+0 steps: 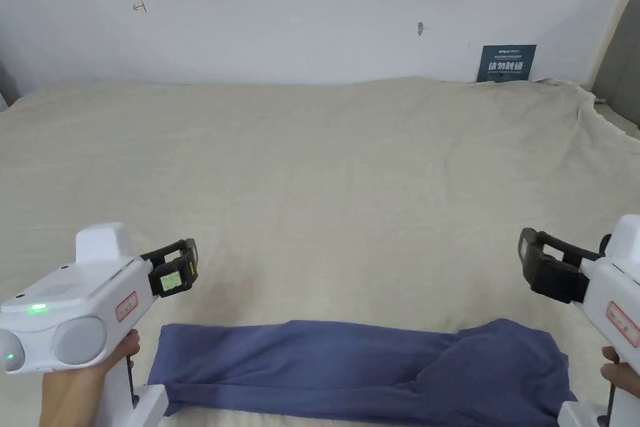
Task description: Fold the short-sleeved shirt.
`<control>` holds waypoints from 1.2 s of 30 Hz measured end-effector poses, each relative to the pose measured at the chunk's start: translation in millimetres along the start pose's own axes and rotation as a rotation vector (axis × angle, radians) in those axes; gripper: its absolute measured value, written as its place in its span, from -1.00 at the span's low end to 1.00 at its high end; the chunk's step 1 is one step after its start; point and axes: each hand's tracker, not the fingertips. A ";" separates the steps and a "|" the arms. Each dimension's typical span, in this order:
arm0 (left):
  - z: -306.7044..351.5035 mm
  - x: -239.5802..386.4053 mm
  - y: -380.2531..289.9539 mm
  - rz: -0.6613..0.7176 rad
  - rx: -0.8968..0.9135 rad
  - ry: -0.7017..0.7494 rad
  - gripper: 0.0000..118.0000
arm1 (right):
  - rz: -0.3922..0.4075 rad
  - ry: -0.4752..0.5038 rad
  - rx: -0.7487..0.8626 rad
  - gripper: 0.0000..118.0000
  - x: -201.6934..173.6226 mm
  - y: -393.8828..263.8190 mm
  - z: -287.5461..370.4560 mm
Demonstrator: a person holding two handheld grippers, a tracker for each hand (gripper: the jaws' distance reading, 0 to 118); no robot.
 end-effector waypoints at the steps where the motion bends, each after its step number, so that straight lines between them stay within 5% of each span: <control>1: 1.9 5.7 2.6 0.009 0.024 0.000 0.65 | 0.015 -0.006 0.022 0.46 -6.0 2.1 0.3; 5: 6.4 21.7 1.5 -0.030 0.115 -0.020 0.15 | 0.055 -0.024 0.077 0.15 -24.9 3.4 0.0; 8: 7.5 30.5 -4.0 -0.046 0.146 -0.026 -0.68 | 0.083 -0.038 0.106 -0.50 -35.0 0.6 -0.9; 10: 7.6 32.1 -7.3 -0.036 0.153 -0.054 -0.91 | 0.094 -0.046 0.122 -0.92 -38.9 -2.3 -1.4; 21: 4.2 15.3 -14.4 -0.010 0.092 -0.086 -1.00 | 0.100 -0.034 0.117 -1.00 -38.3 -8.1 -4.0; 36: -48.1 -97.2 -35.5 0.240 -0.352 -0.325 -1.00 | 0.096 -0.039 0.057 -1.00 -36.0 -13.0 -17.1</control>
